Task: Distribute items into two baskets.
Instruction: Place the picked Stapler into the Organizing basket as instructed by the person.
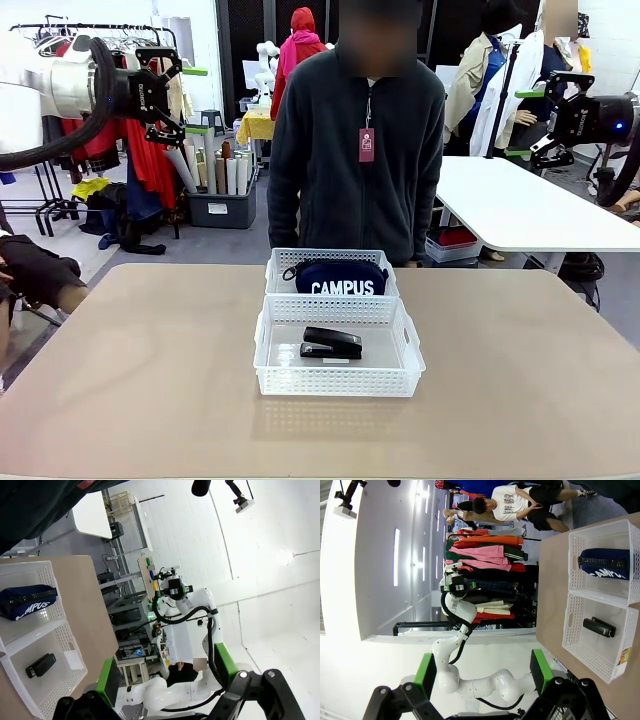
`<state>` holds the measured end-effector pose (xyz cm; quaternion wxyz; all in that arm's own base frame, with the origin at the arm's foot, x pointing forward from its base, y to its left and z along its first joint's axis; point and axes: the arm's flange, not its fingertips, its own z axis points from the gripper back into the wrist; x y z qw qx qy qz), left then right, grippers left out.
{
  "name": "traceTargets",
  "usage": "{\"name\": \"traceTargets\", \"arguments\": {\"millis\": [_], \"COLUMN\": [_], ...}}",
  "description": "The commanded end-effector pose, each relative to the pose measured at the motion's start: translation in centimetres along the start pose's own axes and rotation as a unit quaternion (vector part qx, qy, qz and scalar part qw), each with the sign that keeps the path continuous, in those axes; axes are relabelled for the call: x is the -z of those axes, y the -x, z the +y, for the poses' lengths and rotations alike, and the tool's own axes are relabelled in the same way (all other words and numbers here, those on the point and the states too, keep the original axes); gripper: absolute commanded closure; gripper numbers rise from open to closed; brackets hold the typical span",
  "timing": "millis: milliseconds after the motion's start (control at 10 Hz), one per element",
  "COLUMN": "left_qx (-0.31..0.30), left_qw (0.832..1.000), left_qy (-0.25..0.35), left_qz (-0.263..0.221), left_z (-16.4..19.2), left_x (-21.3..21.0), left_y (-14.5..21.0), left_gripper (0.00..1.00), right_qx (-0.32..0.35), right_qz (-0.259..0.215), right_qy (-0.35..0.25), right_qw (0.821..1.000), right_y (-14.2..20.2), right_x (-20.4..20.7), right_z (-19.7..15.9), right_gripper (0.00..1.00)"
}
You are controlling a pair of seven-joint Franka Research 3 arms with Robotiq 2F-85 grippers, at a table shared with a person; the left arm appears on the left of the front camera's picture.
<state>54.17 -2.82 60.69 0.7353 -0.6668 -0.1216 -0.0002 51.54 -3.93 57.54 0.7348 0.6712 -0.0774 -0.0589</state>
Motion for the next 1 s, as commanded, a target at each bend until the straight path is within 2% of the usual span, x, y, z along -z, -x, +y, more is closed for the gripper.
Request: {"name": "traceTargets", "arguments": {"millis": [0,900], "left_qx": [0.001,0.001], "left_qw": [1.0,1.0], "left_qy": [0.001,0.001], "left_qz": [0.0,0.0], "left_z": [-0.07,-0.07], "left_x": [-0.02,-0.02], "left_y": [0.02,0.02], "left_gripper": [0.0,0.0], "right_qx": [-0.003,-0.003], "right_qz": [-0.005,-0.005], "right_qy": [-0.002,-0.002], "right_qw": [1.0,1.0], "right_y": [0.11,0.11], "right_x": [0.08,0.08], "right_z": [0.42,0.42], "right_gripper": [0.0,0.0]}}
